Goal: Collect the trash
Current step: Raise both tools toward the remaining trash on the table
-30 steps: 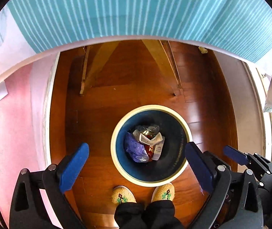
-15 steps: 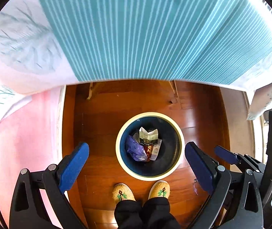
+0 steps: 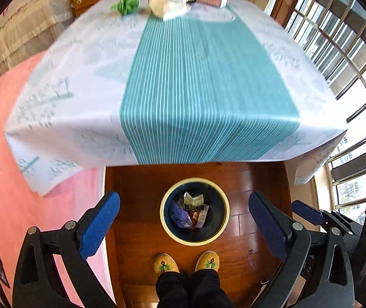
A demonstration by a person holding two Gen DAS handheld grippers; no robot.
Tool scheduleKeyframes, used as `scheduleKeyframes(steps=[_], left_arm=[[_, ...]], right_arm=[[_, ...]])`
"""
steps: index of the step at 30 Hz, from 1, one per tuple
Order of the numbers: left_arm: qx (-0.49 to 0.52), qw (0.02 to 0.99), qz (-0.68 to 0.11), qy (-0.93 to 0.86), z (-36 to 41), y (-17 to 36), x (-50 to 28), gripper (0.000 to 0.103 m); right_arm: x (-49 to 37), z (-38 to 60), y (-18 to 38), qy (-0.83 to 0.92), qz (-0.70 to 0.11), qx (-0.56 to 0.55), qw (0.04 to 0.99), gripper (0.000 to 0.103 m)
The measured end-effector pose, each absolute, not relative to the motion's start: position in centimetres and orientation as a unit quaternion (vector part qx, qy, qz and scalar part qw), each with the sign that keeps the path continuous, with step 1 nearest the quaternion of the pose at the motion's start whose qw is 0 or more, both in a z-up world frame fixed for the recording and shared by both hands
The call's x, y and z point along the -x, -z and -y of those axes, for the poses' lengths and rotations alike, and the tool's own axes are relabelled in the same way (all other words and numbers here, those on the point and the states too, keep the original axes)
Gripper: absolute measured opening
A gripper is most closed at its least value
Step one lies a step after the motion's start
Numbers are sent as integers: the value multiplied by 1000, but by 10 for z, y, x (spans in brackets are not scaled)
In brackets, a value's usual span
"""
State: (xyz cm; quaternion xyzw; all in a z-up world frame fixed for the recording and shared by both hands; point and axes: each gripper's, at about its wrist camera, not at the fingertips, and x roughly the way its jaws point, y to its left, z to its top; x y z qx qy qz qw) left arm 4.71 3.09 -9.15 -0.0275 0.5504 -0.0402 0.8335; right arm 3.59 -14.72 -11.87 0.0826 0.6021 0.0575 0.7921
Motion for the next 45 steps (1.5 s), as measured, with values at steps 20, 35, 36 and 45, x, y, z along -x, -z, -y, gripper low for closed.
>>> scheduleKeyframes(steps=[20,35,36,45], left_arm=[[3,899,-438,9,-33,-89,-19,100],[35,909,-412,-51,-63,-111,-62,100],[36,909,-412,-54,-68,-110,-69,100],[47,903,-425,-45,-124,-92,-172,100]], right_arm=[[-41,153,-38,-107,-507,-43,854,52],[-100,143,-72,-155,-462,-24,873,52],[-107,140,-72,-158,-462,-24,872,52],[-201,100,-65,-162,-471,-42,866,64]])
